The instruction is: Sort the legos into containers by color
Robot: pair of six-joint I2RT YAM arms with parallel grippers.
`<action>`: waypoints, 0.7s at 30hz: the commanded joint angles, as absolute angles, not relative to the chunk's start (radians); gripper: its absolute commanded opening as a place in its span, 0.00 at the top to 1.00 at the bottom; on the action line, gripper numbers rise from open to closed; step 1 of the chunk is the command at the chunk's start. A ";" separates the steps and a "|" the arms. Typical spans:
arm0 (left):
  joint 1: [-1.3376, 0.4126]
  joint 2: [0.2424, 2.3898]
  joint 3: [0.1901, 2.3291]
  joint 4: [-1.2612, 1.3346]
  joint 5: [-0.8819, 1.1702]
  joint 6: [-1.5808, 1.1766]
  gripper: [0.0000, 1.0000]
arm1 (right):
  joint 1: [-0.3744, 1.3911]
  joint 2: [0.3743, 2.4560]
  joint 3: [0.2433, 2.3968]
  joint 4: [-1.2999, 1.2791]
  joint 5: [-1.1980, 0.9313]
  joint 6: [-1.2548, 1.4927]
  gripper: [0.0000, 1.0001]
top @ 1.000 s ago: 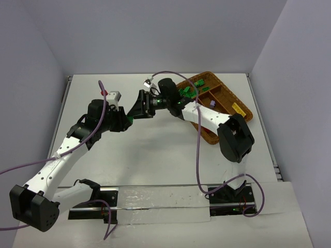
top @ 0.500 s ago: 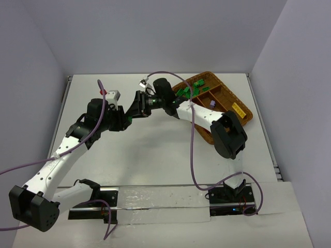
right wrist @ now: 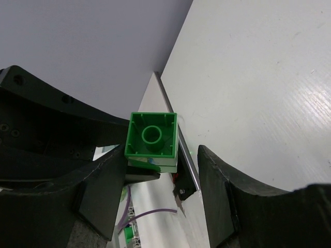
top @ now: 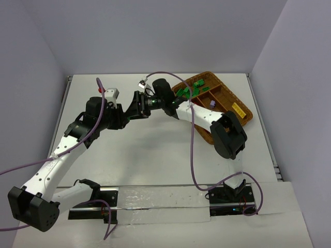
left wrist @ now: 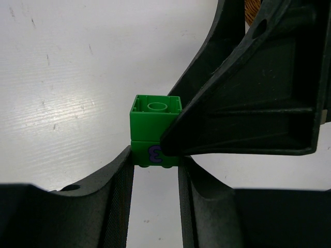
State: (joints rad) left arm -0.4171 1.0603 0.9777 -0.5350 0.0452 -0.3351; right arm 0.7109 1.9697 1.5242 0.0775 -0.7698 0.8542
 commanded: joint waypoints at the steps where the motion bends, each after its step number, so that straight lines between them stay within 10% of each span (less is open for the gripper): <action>1: -0.416 1.047 1.031 -0.512 0.043 -0.325 1.00 | 0.717 1.968 1.564 0.080 -0.774 0.835 0.36; 14: -0.416 1.039 1.008 -0.517 0.070 -0.337 1.00 | 0.719 2.013 1.660 0.087 -0.801 0.871 0.34; 21: -0.416 1.032 1.006 -0.515 0.052 -0.337 1.00 | 0.720 2.002 1.641 0.107 -0.818 0.879 0.57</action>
